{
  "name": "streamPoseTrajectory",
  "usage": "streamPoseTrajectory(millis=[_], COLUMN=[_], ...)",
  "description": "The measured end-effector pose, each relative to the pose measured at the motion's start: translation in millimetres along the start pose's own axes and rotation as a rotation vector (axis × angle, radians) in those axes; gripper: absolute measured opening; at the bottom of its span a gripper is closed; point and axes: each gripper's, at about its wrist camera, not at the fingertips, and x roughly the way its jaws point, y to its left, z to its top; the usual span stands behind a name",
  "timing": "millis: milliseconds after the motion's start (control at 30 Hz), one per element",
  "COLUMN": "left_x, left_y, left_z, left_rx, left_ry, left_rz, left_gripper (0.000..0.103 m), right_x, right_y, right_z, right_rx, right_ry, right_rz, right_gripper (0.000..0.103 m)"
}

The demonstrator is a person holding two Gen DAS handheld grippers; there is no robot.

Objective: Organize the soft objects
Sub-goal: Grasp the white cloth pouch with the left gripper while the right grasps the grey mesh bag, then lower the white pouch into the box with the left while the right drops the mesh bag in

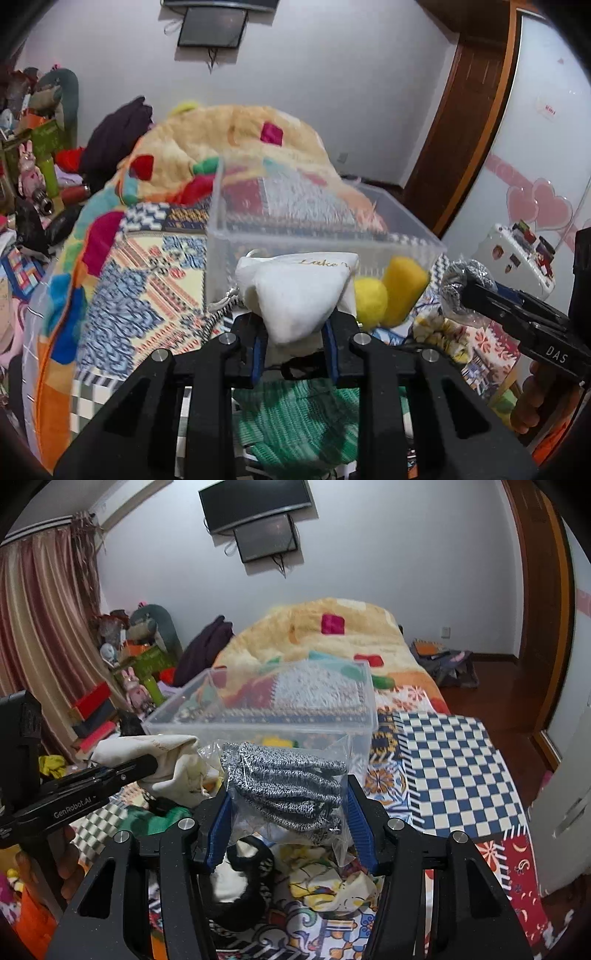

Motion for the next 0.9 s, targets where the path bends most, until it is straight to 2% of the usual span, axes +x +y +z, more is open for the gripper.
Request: streamPoseTrajectory(millis=[367, 600, 900], left_x=[-33.0, -21.5, 16.3], left_y=[-6.3, -9.5, -16.3], left_z=[40.2, 67.3, 89.1], left_rx=[0.03, 0.065, 0.102], left_ry=[-0.144, -0.164, -0.116], left_rz=[0.017, 0.035, 0.071], left_gripper=[0.026, 0.023, 0.022], right_x=[-6.3, 7.9, 44.0], right_y=[7.0, 8.4, 0.4], right_z=[37.7, 56.2, 67.2], right_rx=[-0.048, -0.038, -0.004], right_ry=[-0.1, -0.12, -0.049], right_rz=[-0.025, -0.044, -0.082], right_gripper=[0.052, 0.052, 0.052])
